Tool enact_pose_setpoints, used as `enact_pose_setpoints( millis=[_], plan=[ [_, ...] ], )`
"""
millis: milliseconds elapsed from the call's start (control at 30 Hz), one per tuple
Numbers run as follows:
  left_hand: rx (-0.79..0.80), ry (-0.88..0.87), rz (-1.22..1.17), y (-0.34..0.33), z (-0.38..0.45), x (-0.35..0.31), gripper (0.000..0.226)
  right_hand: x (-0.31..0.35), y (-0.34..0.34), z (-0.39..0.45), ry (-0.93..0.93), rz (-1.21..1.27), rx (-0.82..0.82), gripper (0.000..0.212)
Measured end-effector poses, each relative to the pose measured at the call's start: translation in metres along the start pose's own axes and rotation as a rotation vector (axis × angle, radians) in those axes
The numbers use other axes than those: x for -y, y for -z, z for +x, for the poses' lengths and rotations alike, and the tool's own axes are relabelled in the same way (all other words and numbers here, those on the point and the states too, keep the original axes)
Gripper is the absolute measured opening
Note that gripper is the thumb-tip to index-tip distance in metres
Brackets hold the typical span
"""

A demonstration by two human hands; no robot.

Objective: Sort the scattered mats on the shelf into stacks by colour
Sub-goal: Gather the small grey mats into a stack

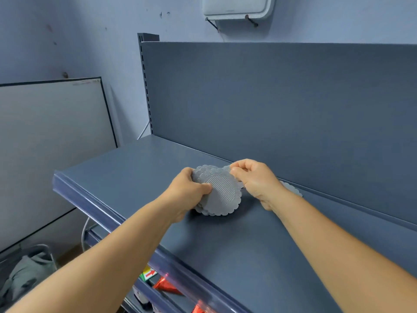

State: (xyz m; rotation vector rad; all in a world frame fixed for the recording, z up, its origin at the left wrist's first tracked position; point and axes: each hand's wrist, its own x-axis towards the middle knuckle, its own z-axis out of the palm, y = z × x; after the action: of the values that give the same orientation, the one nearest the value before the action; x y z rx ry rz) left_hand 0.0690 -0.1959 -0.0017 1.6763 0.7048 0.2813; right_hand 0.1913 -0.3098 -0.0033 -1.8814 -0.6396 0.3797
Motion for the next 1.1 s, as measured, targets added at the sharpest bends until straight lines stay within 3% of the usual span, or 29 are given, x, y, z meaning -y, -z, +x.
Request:
enact_pose_setpoints(
  millis=[133,233,433,567,733,800,900,933,1100],
  plan=[
    [-0.069,0.005,-0.006,0.014,0.024,-0.001,0.023,-0.01,0.003,0.009,0.01,-0.718,0.097,0.043],
    [-0.039,0.009,-0.026,0.021,0.038,-0.001,0.021,-0.018,-0.001,0.007,-0.026,-0.914,0.179,0.023],
    [0.057,-0.01,0.016,0.031,0.061,-0.002,0.023,-0.012,-0.009,0.011,-0.049,-0.766,-0.063,0.028],
    [0.092,-0.024,0.027,0.04,0.069,0.001,0.024,-0.01,-0.019,0.023,-0.221,-0.821,-0.083,0.066],
    [0.141,-0.052,0.033,0.047,0.071,-0.001,0.021,0.001,-0.024,0.032,-0.315,-0.767,-0.163,0.077],
    [0.162,-0.057,0.029,0.047,0.072,-0.001,0.02,0.002,-0.022,0.032,-0.339,-0.699,-0.228,0.064],
    [0.207,-0.071,0.028,0.045,0.072,-0.003,0.02,-0.004,-0.01,0.024,-0.296,-0.5,-0.327,0.014],
    [0.219,-0.074,0.03,0.043,0.072,-0.005,0.021,-0.006,-0.005,0.02,-0.283,-0.455,-0.358,0.009],
    [0.257,-0.092,0.031,0.032,0.072,-0.013,0.024,-0.013,0.02,-0.001,-0.381,-0.482,-0.48,0.018]
  ],
)
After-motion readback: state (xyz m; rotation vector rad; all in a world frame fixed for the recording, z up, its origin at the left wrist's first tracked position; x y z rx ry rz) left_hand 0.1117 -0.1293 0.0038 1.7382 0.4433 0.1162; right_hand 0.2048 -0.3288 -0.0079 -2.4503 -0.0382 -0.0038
